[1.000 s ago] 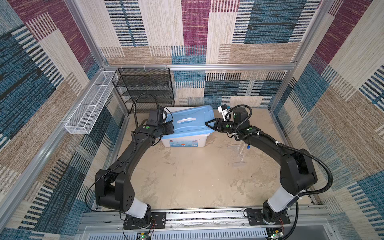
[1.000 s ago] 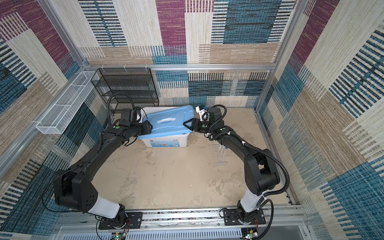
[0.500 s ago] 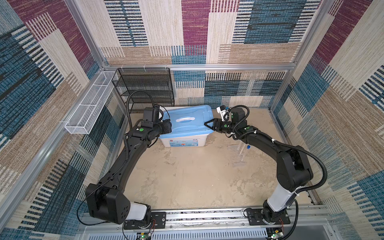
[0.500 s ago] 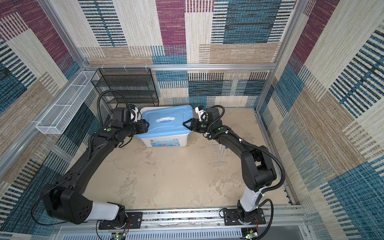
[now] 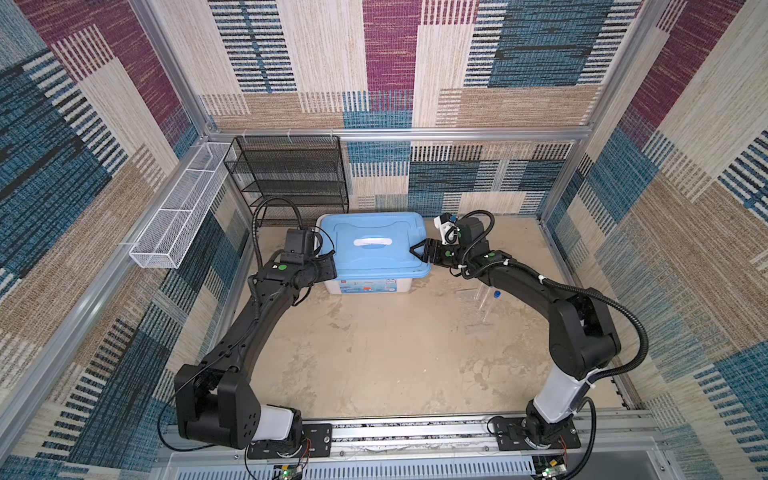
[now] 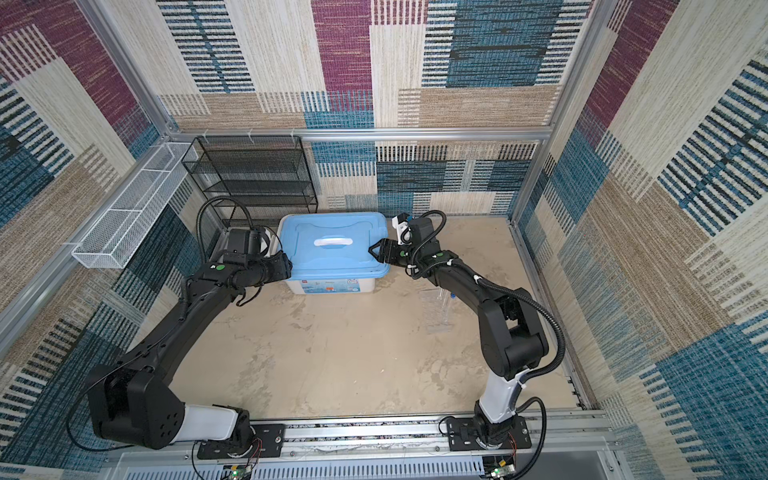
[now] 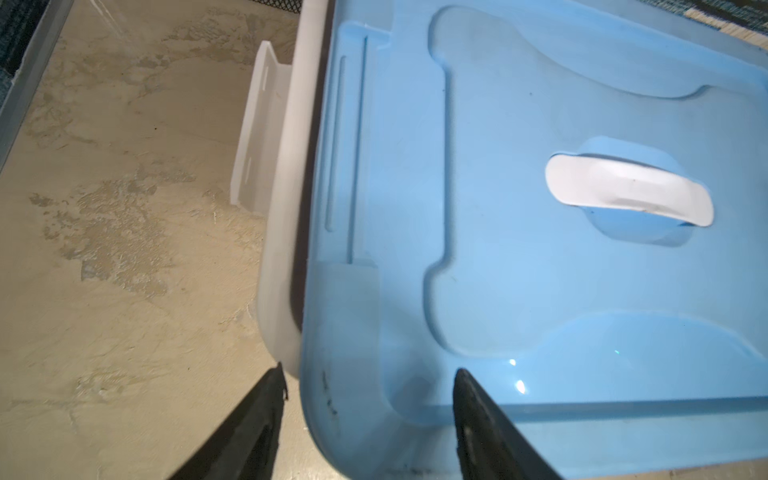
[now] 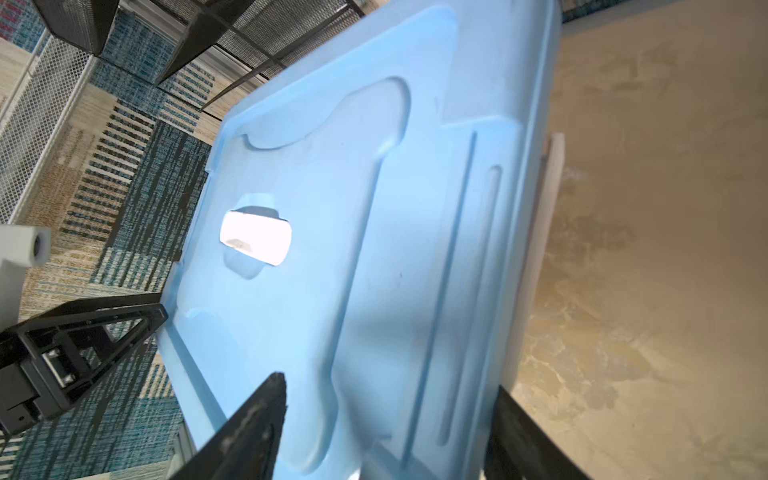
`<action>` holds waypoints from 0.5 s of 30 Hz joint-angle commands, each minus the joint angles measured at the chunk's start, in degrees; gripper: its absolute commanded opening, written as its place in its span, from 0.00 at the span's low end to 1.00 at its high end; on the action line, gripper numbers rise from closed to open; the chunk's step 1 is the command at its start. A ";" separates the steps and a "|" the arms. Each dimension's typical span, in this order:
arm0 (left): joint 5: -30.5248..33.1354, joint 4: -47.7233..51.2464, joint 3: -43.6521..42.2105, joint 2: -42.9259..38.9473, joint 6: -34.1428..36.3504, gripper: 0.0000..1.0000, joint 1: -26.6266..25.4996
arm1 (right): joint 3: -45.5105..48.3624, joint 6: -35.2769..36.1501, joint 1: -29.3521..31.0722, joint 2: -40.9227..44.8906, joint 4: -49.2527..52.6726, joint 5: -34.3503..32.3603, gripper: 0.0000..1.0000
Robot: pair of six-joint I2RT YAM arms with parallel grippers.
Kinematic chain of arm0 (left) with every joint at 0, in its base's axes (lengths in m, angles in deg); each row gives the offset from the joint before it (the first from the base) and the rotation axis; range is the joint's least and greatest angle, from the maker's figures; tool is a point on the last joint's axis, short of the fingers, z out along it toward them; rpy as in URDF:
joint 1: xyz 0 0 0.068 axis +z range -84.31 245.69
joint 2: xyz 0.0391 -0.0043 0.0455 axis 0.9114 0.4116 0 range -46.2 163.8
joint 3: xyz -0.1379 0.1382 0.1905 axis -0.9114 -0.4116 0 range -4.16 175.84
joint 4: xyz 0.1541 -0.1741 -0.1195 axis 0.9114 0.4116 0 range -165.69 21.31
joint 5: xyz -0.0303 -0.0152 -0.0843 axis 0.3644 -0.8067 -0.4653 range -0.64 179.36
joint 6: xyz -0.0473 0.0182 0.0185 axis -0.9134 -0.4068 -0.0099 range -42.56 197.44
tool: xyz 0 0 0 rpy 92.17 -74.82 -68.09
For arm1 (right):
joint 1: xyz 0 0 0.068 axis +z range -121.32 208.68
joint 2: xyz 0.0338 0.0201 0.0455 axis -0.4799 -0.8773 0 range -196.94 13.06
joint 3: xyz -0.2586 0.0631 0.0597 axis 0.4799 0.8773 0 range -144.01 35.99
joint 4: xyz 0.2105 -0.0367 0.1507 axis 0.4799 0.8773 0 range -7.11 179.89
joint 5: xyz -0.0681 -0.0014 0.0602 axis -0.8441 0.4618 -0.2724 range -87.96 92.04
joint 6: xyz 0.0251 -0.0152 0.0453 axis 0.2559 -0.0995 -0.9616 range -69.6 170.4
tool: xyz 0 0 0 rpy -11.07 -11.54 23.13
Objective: Organize the chemistry lab equipment
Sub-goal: 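Press the lid down onto the bin rim with both grippers, then hold the lidded bin with both grippers and rotate it on the table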
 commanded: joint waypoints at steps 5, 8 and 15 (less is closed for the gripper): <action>2.29 -1.26 0.49 -0.98 -0.34 0.66 0.21 | -1.29 1.48 0.67 -1.09 2.14 -5.37 0.76; 2.61 -1.26 0.88 0.00 -0.33 0.66 0.99 | -2.93 1.90 1.44 -1.88 3.20 -6.67 0.79; -1.15 -3.76 1.75 2.06 -0.68 0.67 3.27 | -6.96 2.62 3.35 -2.16 5.44 -11.64 0.82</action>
